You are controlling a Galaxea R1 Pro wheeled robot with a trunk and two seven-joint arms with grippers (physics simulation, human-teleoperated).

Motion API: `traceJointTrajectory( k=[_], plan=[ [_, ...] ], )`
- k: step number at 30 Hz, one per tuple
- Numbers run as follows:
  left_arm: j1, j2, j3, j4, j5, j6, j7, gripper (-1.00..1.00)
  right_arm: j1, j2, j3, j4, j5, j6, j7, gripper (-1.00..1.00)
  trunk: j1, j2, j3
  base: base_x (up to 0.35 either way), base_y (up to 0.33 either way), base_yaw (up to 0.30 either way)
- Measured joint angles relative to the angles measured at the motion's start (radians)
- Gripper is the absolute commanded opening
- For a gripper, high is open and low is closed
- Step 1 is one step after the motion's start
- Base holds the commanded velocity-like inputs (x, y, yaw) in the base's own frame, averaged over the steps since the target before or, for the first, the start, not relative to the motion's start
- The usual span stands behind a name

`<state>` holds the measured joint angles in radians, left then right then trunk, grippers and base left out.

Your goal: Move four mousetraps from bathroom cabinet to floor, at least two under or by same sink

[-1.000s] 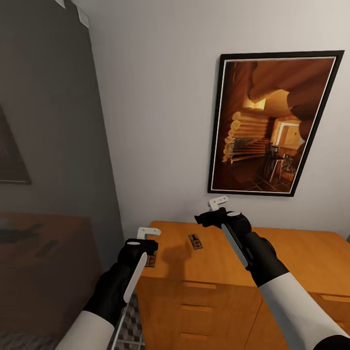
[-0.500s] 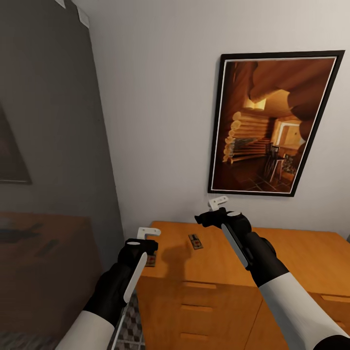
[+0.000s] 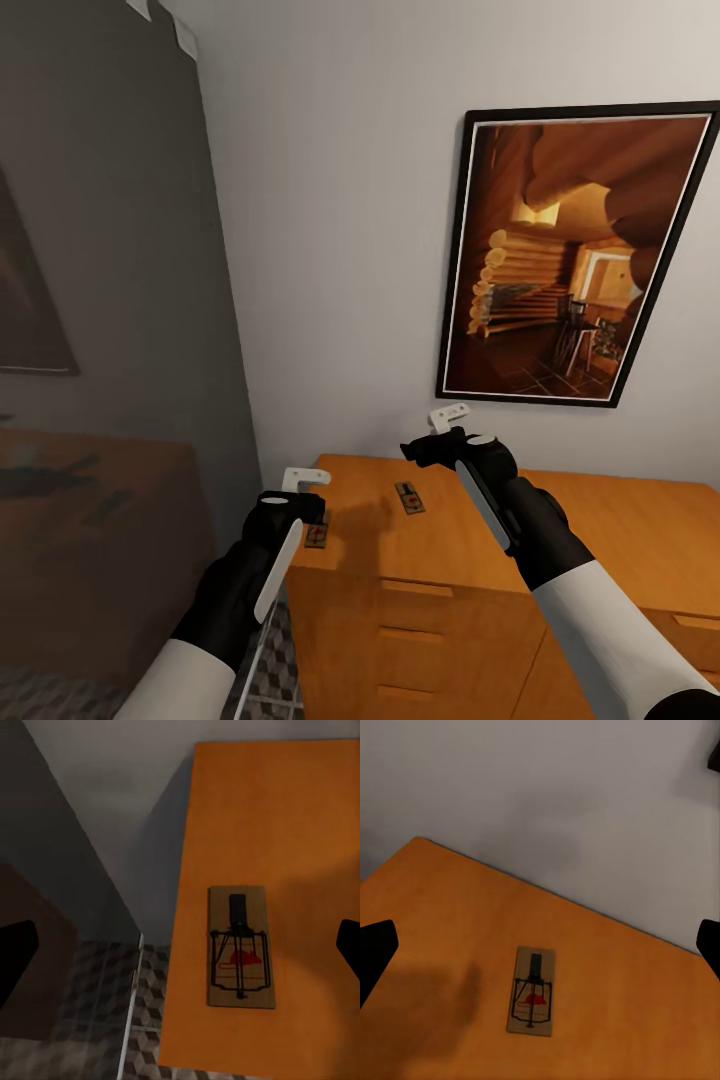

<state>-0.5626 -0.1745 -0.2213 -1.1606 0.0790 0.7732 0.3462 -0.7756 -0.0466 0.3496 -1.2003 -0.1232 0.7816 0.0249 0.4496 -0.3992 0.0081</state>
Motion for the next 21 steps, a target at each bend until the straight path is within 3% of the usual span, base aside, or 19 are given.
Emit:
traceJointTrajectory(
  k=[12,21],
  plan=[
    [0.0,0.0,0.0,0.0,0.0,0.0,0.0,1.0,0.0,0.0,0.0,0.0,0.0,0.0,0.0,1.0,0.0,0.0,0.0,0.0,-0.005,0.002],
    [0.0,0.0,0.0,0.0,-0.001,0.0,0.0,1.0,0.0,0.0,0.0,0.0,0.0,0.0,0.0,1.0,0.0,0.0,0.0,0.0,-0.154,0.0]
  ],
)
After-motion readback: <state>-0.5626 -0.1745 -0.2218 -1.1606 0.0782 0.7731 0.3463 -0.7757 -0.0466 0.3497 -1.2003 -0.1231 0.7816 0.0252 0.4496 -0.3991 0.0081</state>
